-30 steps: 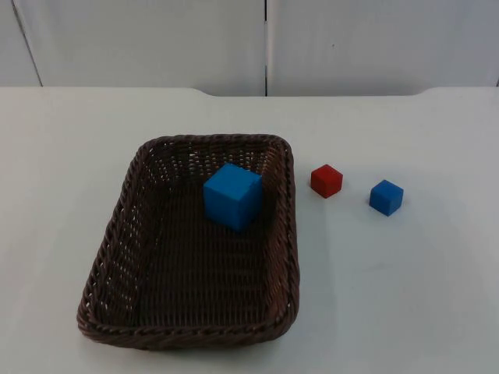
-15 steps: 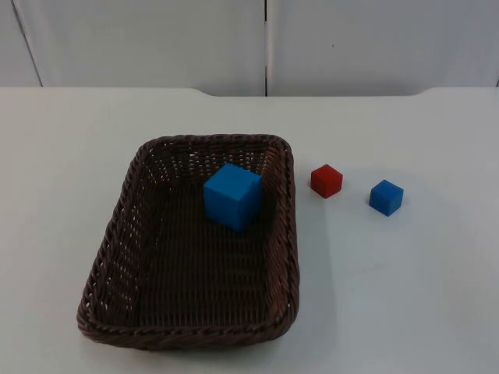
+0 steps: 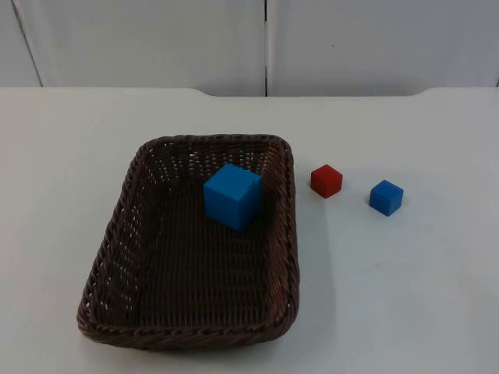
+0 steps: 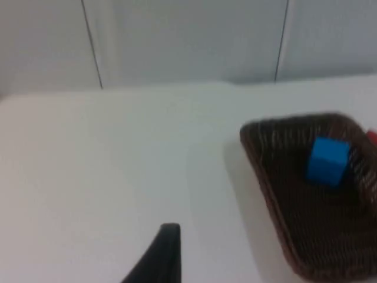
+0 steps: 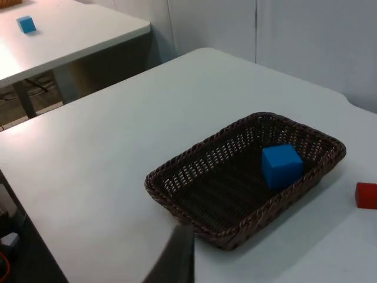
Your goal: Pick up the basket with the left hand and place the largest block into the basket with the right hand.
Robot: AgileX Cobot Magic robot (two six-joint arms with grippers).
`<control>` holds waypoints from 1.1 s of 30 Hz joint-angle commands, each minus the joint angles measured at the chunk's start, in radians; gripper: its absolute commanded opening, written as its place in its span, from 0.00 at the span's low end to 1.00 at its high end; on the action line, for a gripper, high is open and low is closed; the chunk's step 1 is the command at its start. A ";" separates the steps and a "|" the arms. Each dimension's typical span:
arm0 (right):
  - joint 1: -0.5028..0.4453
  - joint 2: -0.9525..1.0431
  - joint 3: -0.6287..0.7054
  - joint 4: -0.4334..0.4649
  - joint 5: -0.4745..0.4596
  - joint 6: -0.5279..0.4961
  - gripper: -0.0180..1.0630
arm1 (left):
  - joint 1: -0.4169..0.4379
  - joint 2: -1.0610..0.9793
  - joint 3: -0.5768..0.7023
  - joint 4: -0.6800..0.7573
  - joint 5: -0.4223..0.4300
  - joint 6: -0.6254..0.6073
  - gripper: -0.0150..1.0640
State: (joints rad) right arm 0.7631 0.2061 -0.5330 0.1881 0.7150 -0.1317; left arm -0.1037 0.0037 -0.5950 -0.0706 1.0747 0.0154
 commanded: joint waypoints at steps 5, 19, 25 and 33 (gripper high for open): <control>-0.003 -0.076 0.004 -0.033 0.088 0.022 0.80 | 0.000 -0.004 0.096 0.078 0.001 -0.026 0.99; 0.004 -0.206 -0.007 -0.086 0.298 0.118 0.80 | 0.000 -0.004 0.099 0.082 0.001 -0.038 0.99; 0.004 -0.206 -0.007 -0.208 0.406 0.181 0.80 | 0.000 -0.004 0.099 0.071 0.001 -0.024 0.99; 0.004 -0.206 0.018 -0.238 0.365 0.196 0.80 | 0.000 -0.004 0.099 0.061 0.001 -0.024 0.99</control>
State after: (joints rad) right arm 0.7672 0.0039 -0.5212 -0.0466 1.0969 0.0592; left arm -0.1037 0.0037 -0.5008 0.0000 1.0856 -0.0103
